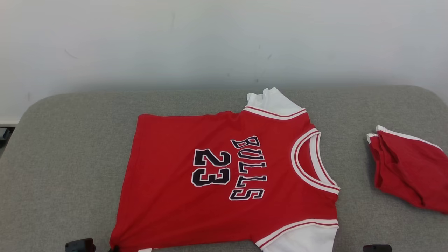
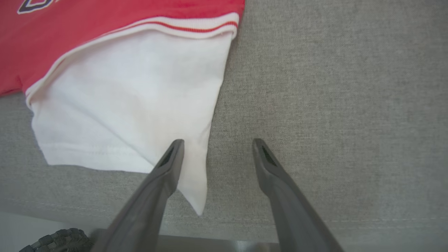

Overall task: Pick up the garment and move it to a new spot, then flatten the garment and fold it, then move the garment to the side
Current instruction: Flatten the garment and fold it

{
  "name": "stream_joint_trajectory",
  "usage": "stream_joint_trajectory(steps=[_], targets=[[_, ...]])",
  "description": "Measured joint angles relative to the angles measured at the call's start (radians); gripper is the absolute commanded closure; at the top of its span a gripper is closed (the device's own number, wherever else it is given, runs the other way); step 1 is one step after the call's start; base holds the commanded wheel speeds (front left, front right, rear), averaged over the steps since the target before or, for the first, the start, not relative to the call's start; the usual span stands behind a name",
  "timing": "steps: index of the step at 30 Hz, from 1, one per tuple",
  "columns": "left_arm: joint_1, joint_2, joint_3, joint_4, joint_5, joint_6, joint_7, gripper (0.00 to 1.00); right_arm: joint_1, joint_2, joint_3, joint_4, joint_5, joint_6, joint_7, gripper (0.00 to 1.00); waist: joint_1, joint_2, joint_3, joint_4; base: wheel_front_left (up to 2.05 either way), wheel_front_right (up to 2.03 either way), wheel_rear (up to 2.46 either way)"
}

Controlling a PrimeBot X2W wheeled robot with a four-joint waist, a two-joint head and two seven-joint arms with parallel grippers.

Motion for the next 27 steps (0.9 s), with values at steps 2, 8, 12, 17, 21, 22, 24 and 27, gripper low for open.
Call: stream_joint_trajectory(steps=[2,8,12,17,21,22,24,27], targets=[[0.000,-0.004,-0.003,0.003,0.000,-0.001,0.000,1.00,0.007,-0.003,0.000,-0.008,0.000,0.000,0.013,0.00,0.0000,0.0000,0.000,0.001,0.00,0.00,0.00],[-0.001,-0.010,-0.006,0.014,0.000,-0.009,-0.012,1.00,0.036,-0.012,0.016,-0.042,-0.001,0.000,0.045,0.00,0.0000,0.0000,0.001,0.004,0.00,0.00,0.00],[-0.004,-0.012,-0.006,0.024,0.000,-0.015,-0.018,1.00,0.030,-0.008,0.024,-0.053,-0.005,0.000,0.058,0.00,0.0000,0.0000,0.003,0.002,0.00,0.00,0.00],[-0.023,-0.017,-0.020,0.031,0.002,-0.019,-0.018,1.00,0.010,-0.003,0.027,-0.036,-0.011,0.000,0.080,0.00,0.0000,0.0000,0.012,0.005,0.00,0.00,0.00],[-0.043,-0.025,-0.027,0.033,0.003,-0.026,-0.018,1.00,0.005,0.003,0.029,-0.020,-0.010,-0.005,0.102,0.10,0.0000,0.0000,0.022,0.015,0.00,0.00,0.00],[-0.044,-0.026,-0.028,0.033,0.004,-0.026,-0.018,1.00,0.002,0.005,0.030,-0.016,-0.010,-0.007,0.107,0.19,0.0000,0.0000,0.024,0.018,0.00,0.00,0.00],[-0.046,-0.027,-0.026,0.036,0.004,-0.026,-0.025,1.00,-0.005,0.005,0.032,-0.008,-0.011,-0.007,0.115,0.25,0.0000,0.0000,0.027,0.024,0.00,0.00,0.00],[-0.048,-0.027,-0.025,0.040,0.004,-0.027,-0.027,1.00,-0.007,0.005,0.031,-0.005,-0.012,-0.008,0.123,0.53,0.0000,-0.0001,0.030,0.027,0.00,0.00,0.00]])
